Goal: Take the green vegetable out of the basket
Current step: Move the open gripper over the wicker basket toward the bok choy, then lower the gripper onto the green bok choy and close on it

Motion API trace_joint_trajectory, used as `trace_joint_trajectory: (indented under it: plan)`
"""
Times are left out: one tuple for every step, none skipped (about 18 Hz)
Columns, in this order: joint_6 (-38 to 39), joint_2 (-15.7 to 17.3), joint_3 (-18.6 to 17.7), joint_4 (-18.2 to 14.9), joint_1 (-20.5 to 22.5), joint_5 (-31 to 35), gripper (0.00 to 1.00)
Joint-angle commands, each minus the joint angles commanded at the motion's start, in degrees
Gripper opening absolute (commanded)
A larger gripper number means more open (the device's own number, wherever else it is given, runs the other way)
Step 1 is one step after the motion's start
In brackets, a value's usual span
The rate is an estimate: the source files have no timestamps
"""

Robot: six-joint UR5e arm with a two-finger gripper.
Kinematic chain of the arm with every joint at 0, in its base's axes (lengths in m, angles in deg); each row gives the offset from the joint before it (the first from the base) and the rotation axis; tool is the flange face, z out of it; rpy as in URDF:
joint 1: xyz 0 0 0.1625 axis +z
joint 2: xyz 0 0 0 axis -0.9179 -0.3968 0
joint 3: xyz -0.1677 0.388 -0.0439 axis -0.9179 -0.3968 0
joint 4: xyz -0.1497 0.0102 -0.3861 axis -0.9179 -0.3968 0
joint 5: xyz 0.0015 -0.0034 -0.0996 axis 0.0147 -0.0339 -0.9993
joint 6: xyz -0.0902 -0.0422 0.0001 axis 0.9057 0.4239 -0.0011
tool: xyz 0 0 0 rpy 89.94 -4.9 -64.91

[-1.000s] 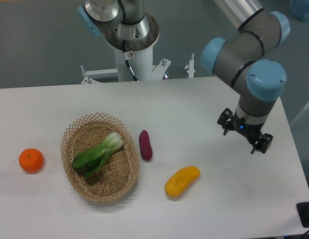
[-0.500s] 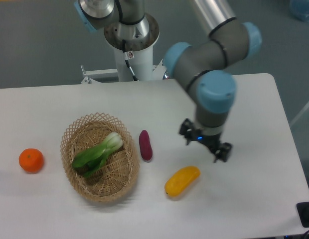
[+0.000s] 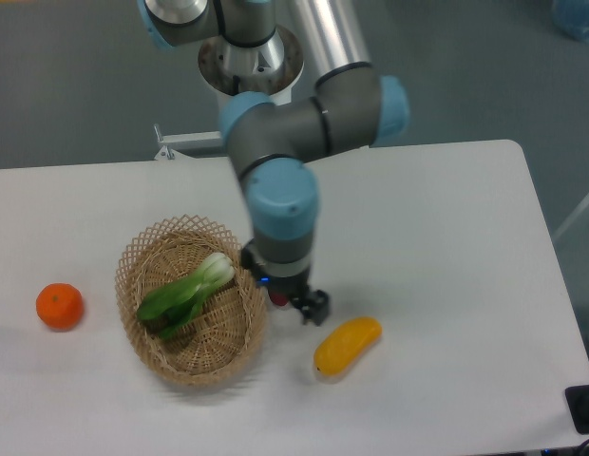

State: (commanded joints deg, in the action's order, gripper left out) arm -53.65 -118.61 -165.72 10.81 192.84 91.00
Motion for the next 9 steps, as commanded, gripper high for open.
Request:
trace_joint_trajectory:
  plan:
    - [0.1, 0.0, -0.8, 0.1, -0.9, 0.0, 1.00]
    - [0.1, 0.0, -1.8, 0.6, -1.7, -0.1, 1.00]
    - [0.3, 0.0, -2.8, 1.9, -2.2, -0.1, 1.00]
    - [1.2, 0.0, -4.0, 3.8, -2.6, -0.1, 1.00]
    - [2.6, 0.0, -5.4, 5.6, -3.1, -0.1, 1.00]
    - [3.4, -0.1, -6.6, 7.5, -3.4, 0.0, 1.00]
    - [3.7, -0.3, -7.6, 9.2, -3.5, 0.0, 1.00]
    - [3.9, -0.4, -8.1, 10.0, -3.6, 0.0, 1.00]
    - [4.0, -0.4, -8.4, 10.1, -4.0, -0.1, 1.00]
